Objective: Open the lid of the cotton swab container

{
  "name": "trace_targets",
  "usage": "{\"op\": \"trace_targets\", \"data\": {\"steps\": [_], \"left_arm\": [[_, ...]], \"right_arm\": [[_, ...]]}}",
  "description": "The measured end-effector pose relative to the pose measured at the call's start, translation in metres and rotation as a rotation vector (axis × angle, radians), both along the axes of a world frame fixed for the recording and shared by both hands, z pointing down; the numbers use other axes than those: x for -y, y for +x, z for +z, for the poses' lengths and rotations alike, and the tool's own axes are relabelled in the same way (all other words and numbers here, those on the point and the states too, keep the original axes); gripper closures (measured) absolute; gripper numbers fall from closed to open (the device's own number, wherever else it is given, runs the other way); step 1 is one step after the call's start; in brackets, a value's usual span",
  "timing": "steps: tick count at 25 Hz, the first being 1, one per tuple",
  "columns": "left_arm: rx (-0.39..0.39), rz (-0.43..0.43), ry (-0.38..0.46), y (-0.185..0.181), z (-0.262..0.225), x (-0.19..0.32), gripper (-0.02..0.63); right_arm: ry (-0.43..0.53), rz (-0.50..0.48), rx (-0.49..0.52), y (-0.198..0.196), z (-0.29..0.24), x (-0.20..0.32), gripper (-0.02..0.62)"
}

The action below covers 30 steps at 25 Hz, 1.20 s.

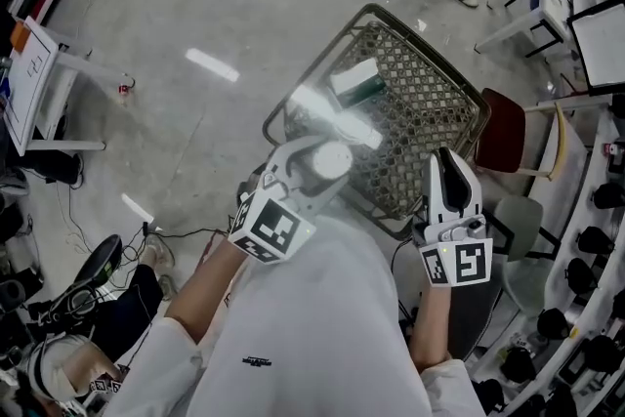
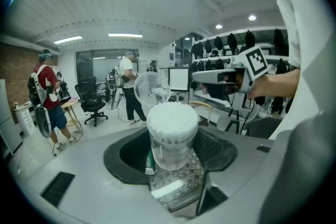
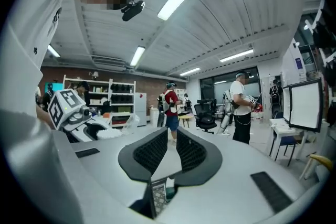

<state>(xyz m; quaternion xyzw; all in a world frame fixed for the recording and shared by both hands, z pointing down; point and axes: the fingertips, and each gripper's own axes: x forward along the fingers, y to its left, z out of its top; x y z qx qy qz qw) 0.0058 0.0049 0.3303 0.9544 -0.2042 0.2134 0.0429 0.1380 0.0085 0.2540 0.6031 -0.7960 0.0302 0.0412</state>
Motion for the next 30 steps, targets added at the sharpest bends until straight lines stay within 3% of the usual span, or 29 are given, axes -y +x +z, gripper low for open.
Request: {"op": "trace_targets", "data": {"steps": [5, 12, 30], "left_arm": [[-0.015, -0.043, 0.001, -0.001, -0.003, 0.008, 0.364], [-0.033, -0.083, 0.005, 0.002, -0.008, 0.011, 0.364], [-0.054, -0.16, -0.024, -0.01, -0.003, 0.008, 0.364]], "right_arm": [[-0.052, 0.047, -0.026, 0.014, 0.023, -0.017, 0.561], [-0.137, 0.038, -0.078, 0.017, 0.057, -0.039, 0.581], [-0.147, -0.026, -0.07, -0.009, 0.067, -0.038, 0.588]]}}
